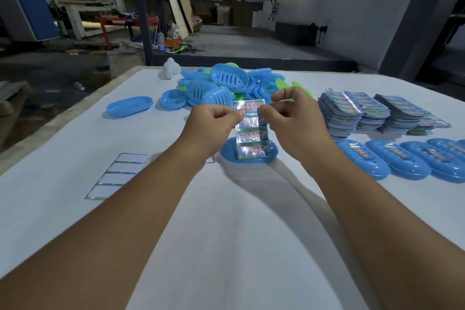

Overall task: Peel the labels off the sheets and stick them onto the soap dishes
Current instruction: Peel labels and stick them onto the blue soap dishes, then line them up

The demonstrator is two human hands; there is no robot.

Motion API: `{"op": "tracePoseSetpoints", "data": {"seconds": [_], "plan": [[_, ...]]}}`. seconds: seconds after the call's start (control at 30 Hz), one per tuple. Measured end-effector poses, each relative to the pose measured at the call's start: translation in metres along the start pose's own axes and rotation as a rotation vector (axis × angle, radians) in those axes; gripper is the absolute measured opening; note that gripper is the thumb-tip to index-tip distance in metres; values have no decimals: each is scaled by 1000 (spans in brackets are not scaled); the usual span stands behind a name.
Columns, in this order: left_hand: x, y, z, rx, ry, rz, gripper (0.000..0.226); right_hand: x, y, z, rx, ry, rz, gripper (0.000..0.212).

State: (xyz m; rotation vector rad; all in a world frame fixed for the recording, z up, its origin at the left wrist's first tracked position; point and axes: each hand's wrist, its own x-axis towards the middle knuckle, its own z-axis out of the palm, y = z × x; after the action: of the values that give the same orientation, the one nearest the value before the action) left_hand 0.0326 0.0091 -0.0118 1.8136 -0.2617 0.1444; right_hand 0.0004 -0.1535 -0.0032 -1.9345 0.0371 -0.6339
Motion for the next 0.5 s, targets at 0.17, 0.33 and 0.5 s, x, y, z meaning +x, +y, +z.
{"op": "tracePoseSetpoints", "data": {"seconds": [0.17, 0.33, 0.5], "plan": [[3, 3, -2, 61, 90, -33, 31, 1, 2, -2, 134, -23, 46, 23], [2, 5, -4, 50, 91, -5, 33, 1, 3, -2, 136, -39, 69, 20], [0, 4, -5, -5, -17, 61, 11, 0, -1, -6, 81, -152, 44, 16]]}}
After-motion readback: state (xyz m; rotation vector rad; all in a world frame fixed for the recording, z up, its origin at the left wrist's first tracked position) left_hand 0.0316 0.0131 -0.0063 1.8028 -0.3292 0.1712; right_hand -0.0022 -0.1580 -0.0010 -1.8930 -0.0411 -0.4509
